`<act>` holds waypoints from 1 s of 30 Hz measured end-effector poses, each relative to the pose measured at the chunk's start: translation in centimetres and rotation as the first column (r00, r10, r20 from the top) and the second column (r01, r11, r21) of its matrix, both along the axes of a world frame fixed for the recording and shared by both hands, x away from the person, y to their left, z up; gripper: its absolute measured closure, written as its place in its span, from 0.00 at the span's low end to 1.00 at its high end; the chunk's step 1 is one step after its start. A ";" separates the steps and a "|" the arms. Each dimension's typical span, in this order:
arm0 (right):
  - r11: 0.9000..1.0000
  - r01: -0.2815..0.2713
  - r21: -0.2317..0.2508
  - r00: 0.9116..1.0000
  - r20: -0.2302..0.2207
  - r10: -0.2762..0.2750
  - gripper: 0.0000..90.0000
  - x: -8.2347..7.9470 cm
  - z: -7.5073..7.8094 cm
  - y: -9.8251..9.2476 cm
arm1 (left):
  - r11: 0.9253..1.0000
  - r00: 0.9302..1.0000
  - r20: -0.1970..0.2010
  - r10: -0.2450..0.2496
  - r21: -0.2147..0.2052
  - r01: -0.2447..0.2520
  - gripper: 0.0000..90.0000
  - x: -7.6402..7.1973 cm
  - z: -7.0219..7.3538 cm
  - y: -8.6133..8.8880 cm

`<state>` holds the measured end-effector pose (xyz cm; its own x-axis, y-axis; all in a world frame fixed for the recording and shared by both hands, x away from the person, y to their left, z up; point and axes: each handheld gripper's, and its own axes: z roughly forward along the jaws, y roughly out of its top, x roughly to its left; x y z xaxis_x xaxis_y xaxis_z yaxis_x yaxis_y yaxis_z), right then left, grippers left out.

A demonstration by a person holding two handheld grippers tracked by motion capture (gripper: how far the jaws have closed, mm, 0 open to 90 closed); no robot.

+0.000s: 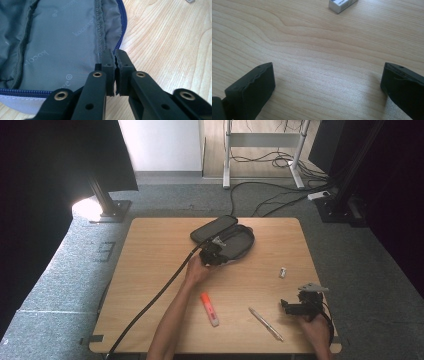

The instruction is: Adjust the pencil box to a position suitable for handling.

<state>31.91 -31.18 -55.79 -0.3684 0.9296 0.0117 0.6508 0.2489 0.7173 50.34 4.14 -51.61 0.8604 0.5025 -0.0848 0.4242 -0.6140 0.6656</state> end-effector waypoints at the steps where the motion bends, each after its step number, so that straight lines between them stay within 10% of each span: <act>1: 1.000 0.000 0.000 1.000 0.000 0.000 0.00 0.0 0.0 0.0 | 1.000 1.000 0.000 0.000 0.000 0.000 0.97 0.0 0.0 0.0; 30: 1.000 0.000 0.000 1.000 0.000 0.000 0.00 0.0 0.0 0.0 | 0.998 0.998 0.010 -0.060 -0.030 0.060 0.98 -3.6 1.2 -1.0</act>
